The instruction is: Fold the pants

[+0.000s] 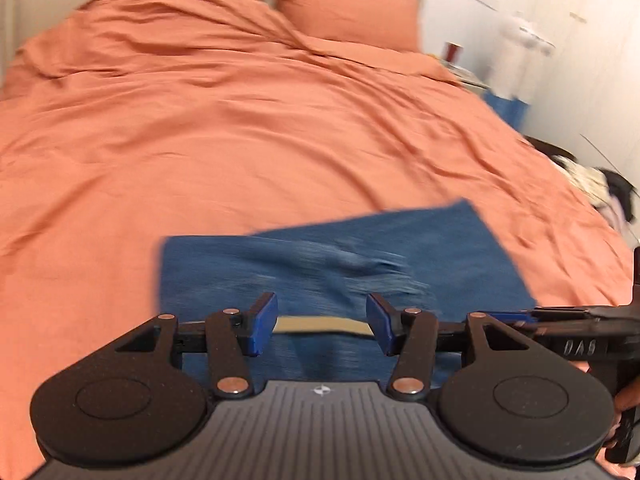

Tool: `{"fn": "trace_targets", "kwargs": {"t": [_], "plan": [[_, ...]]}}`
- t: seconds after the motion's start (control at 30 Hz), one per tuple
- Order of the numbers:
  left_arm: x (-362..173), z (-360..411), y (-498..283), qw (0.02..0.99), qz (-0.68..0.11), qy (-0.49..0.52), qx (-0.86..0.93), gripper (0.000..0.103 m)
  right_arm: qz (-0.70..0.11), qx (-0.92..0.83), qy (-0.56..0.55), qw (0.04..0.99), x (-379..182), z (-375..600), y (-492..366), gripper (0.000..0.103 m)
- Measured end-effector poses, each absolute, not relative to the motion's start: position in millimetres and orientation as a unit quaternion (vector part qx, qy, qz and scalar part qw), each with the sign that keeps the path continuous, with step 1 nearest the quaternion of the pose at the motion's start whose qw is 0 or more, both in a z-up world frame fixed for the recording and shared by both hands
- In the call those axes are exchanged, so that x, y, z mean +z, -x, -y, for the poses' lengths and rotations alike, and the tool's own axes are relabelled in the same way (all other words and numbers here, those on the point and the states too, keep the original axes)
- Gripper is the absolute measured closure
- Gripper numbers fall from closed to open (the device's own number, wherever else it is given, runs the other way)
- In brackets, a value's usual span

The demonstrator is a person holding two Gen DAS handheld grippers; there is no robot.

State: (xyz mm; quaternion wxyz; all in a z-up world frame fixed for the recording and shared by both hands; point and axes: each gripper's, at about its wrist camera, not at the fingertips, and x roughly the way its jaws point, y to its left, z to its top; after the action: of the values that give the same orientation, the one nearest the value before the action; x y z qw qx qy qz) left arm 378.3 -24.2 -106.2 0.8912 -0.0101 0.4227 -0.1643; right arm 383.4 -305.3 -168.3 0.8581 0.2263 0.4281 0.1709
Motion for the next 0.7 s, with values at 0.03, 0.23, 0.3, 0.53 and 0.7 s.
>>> {"fn": "trace_targets", "kwargs": {"t": [0.03, 0.23, 0.3, 0.53, 0.7], "plan": [[-108, 13, -382, 0.893, -0.423, 0.017, -0.153, 0.043, -0.435, 0.169, -0.24, 0.851, -174, 304, -395, 0.06], [-124, -42, -399, 0.89, -0.44, 0.051, -0.107, 0.043, -0.475, 0.149, -0.341, 0.797, -218, 304, -447, 0.057], [-131, -52, -402, 0.887, -0.448, 0.057, -0.099, 0.043, -0.48, 0.157, -0.373, 0.778, -228, 302, -454, 0.066], [-143, -72, -404, 0.884, -0.454, 0.074, -0.088, 0.043, -0.456, 0.165, -0.248, 0.839, -174, 271, -455, 0.092], [-139, -70, -402, 0.889, -0.439, 0.093, -0.091, 0.044, -0.407, 0.208, -0.177, 0.872, -77, 257, -465, 0.093]]}}
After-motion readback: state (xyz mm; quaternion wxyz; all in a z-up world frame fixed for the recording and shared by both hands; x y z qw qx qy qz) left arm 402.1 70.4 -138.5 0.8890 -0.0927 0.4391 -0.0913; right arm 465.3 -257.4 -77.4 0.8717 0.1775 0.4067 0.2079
